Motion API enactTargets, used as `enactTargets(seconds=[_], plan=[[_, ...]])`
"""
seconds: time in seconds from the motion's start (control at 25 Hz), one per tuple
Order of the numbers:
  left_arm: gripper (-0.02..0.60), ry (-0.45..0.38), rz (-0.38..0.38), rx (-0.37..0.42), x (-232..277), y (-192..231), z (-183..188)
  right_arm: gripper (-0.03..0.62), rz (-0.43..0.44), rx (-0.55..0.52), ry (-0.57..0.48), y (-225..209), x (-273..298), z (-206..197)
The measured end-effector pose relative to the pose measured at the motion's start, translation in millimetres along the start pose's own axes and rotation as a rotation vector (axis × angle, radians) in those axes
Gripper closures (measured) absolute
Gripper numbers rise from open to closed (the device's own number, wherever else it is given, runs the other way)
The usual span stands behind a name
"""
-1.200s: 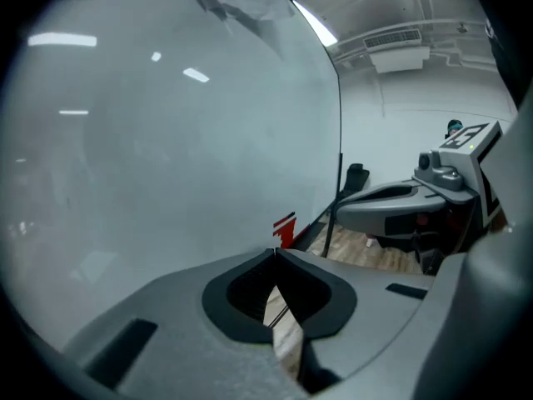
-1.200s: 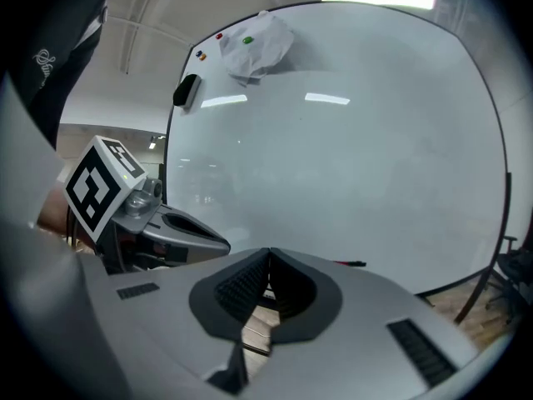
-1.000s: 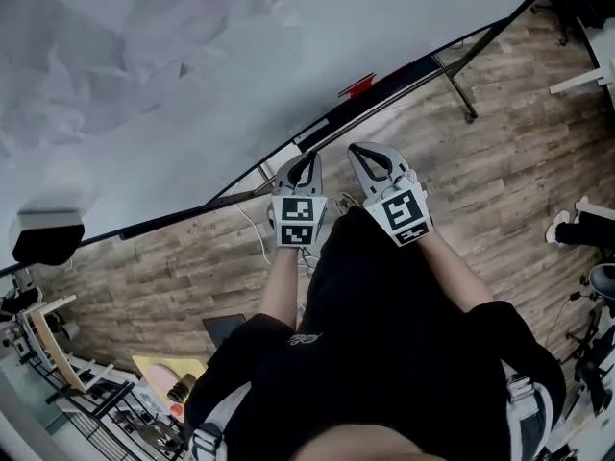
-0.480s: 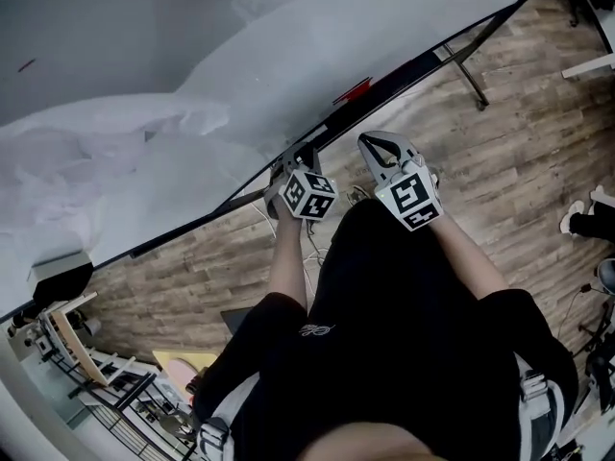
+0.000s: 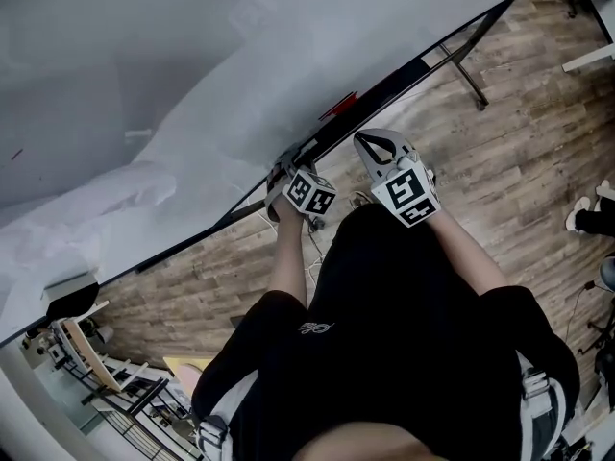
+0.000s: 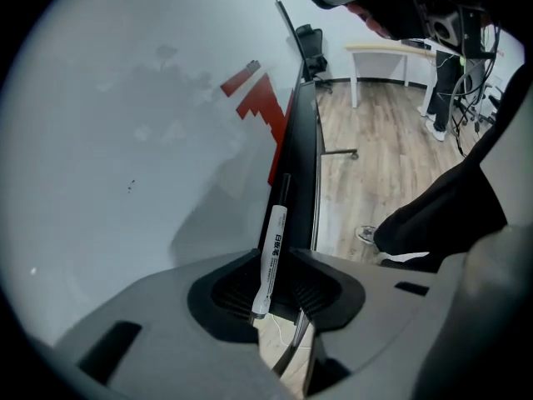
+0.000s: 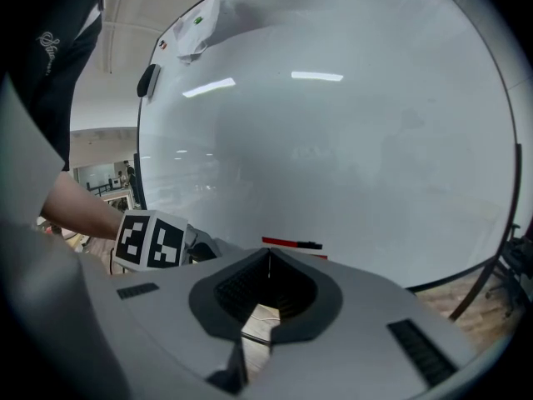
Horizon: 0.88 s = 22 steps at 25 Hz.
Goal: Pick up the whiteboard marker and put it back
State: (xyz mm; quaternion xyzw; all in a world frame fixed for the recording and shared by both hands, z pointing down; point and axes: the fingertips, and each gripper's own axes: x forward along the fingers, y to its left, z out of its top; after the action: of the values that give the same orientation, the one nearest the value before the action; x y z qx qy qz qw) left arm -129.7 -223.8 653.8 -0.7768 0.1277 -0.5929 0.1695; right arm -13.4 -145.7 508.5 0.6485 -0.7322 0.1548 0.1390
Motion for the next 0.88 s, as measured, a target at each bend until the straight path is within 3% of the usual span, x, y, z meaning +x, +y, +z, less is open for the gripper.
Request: enactTargets(seconds=[0.36,0.6,0.88], plan=[[0.509,0.046,0.062,0.077,6,0,4,0.591,0.024,0.002,0.012,-9,2,-2],[0.511,0.003,0.044,-0.038,-5,-5,9,0.591,0.077,0.008,0.013,-8,5,-4],[0.511,-0.038,0.129,-0.122,-29,-10,22,0.591,0.19,-0.003,0.014,-9,11,-9]])
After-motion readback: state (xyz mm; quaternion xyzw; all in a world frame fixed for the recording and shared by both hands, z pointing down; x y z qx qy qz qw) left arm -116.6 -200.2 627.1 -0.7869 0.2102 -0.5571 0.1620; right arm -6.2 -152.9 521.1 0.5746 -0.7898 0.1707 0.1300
